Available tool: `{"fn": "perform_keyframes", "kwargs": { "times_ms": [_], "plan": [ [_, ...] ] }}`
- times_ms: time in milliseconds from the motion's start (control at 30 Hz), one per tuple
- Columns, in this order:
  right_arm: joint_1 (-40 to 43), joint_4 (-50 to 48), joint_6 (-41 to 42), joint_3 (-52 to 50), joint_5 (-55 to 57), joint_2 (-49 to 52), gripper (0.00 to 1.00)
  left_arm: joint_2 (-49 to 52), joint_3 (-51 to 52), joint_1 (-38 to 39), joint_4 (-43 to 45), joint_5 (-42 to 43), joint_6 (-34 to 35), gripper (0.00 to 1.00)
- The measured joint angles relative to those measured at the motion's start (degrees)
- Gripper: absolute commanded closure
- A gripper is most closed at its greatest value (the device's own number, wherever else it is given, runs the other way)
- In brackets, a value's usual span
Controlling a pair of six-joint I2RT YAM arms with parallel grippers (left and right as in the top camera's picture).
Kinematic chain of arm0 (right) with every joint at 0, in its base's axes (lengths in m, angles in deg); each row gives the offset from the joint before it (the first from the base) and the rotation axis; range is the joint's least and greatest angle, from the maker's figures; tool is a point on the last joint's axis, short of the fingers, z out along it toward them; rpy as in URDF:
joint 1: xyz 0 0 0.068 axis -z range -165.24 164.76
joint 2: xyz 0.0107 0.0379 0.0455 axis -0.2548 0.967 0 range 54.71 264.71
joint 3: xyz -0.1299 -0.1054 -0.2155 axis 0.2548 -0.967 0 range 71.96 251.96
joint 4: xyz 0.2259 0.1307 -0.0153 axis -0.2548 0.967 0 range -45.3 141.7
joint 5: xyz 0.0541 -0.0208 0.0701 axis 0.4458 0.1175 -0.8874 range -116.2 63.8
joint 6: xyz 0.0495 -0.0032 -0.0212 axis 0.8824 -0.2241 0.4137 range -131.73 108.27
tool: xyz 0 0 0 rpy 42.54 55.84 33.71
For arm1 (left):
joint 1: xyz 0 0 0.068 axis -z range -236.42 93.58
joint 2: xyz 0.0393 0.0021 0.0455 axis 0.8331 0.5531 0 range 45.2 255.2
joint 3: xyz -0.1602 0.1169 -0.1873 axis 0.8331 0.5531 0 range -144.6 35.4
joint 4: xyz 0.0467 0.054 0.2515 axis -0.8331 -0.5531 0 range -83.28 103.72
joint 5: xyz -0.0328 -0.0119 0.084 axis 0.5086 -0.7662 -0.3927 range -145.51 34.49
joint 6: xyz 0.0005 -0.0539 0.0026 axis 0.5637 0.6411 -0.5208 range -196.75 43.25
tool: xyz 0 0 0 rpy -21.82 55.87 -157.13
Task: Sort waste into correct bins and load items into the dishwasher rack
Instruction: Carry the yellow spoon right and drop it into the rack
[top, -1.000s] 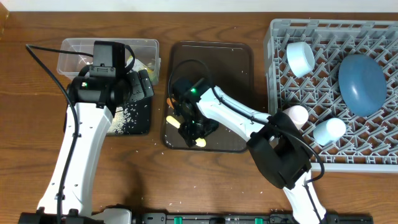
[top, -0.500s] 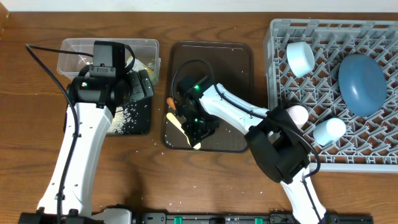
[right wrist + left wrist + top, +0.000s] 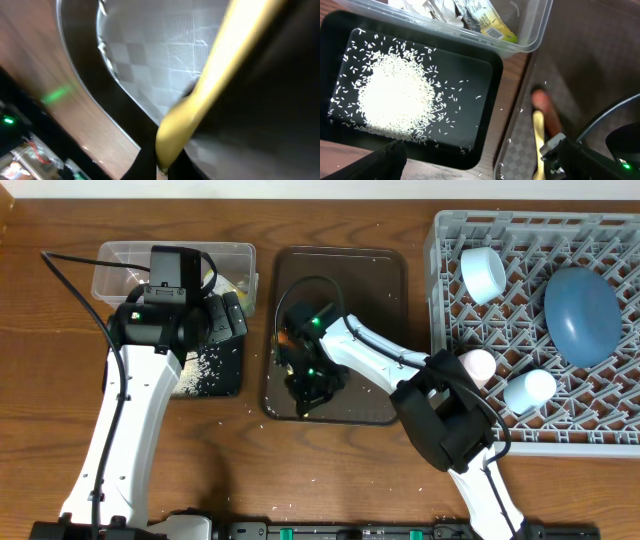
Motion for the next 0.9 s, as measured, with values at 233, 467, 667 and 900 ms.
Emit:
{"fn": "perform_keyframes", "kwargs": {
  "times_ms": [233, 467, 667, 900],
  "plan": [
    [0.2, -0.6, 1.9, 0.0, -0.8, 0.0, 0.99, 0.0, 0.0, 0.0, 0.0, 0.0, 0.0, 0.01],
    [2.0, 1.9, 1.8, -0.1, 0.2, -1.5, 0.99, 0.0, 0.0, 0.0, 0.0, 0.0, 0.0, 0.01],
    [5.0, 2.0, 1.3, -0.2, 1.3, -9.9, 0.99, 0.0, 0.0, 0.0, 0.0, 0.0, 0.0, 0.01],
    [14.7, 3.7, 0.7, -0.2, 9.3, -22.1, 0.99, 0.0, 0.0, 0.0, 0.0, 0.0, 0.0, 0.01]
  ]
}}
